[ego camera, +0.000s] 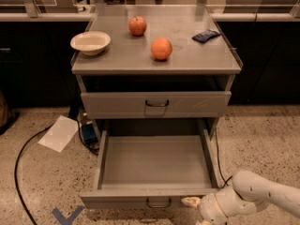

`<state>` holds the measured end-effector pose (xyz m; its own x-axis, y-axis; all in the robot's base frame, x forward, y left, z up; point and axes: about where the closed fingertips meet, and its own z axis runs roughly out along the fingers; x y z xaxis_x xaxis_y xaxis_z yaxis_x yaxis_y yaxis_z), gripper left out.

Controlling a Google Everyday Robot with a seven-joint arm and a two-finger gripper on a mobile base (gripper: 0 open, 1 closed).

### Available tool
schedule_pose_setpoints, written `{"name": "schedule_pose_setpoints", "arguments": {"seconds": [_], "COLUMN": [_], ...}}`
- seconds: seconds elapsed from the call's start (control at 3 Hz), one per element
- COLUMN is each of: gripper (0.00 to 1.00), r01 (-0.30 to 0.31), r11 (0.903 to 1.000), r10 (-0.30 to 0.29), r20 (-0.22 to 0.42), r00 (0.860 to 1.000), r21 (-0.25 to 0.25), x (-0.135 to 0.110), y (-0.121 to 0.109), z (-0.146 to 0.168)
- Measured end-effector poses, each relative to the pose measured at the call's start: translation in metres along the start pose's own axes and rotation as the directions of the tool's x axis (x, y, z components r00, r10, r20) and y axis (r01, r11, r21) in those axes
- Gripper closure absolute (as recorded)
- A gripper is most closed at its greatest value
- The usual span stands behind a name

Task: Close middle drawer

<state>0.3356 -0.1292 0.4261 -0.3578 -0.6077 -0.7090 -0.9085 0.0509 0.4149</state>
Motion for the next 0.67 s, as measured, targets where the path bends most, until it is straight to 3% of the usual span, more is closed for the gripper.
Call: {"name": "schedule_pose_setpoints", "arguments": {"seconds": [0.67], "gripper": [0.0], "r01": [0.039], "r11": [0.9961], "r10": [-0.036], "r20": [-0.05], "r00": [0.998], "r21": [0.079], "x": [-0.019], "y": [-0.04], "z": [-0.031]}}
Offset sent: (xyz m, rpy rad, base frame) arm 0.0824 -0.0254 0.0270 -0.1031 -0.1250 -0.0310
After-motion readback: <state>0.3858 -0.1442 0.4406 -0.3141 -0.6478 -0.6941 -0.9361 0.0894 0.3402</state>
